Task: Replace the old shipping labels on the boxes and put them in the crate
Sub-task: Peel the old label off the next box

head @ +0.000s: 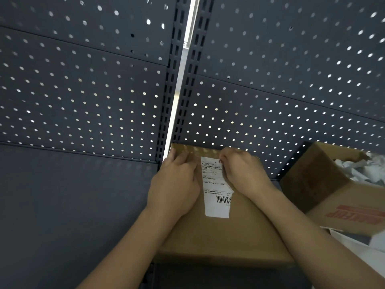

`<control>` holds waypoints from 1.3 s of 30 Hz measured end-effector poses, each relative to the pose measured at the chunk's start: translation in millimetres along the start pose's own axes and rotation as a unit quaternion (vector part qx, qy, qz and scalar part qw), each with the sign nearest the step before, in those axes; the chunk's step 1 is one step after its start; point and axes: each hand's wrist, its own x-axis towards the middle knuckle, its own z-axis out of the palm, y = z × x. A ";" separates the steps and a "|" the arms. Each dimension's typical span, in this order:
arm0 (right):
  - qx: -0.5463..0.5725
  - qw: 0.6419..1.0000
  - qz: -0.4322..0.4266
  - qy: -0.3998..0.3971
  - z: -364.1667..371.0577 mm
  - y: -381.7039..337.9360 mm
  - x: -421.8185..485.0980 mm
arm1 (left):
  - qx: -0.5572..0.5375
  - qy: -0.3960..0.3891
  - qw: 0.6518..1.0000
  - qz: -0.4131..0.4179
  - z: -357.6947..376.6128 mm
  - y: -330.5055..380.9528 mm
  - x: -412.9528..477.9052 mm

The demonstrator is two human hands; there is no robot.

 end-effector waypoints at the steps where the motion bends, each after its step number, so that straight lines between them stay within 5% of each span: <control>1: -0.011 1.000 -0.002 -0.002 -0.8 -1.4 -0.4 | -0.002 -0.002 1.000 -0.001 -0.2 0.0 -0.1; 10: -0.152 0.985 -0.032 -0.071 -29.9 -27.2 -2.1 | 0.006 -0.012 1.000 -0.006 -0.6 -0.2 0.3; 20: 0.115 0.991 0.062 -0.004 -4.6 3.1 2.2 | -0.008 -0.008 1.000 -0.003 -3.2 1.2 -1.7; 25: 0.128 0.991 0.036 -0.007 -5.6 1.9 -0.8 | -0.008 -0.009 1.000 -0.004 -0.3 -1.6 -0.5; 39: -0.041 0.996 0.023 -0.077 -18.1 -16.3 3.1 | -0.015 -0.009 1.000 -0.006 1.4 -3.3 1.5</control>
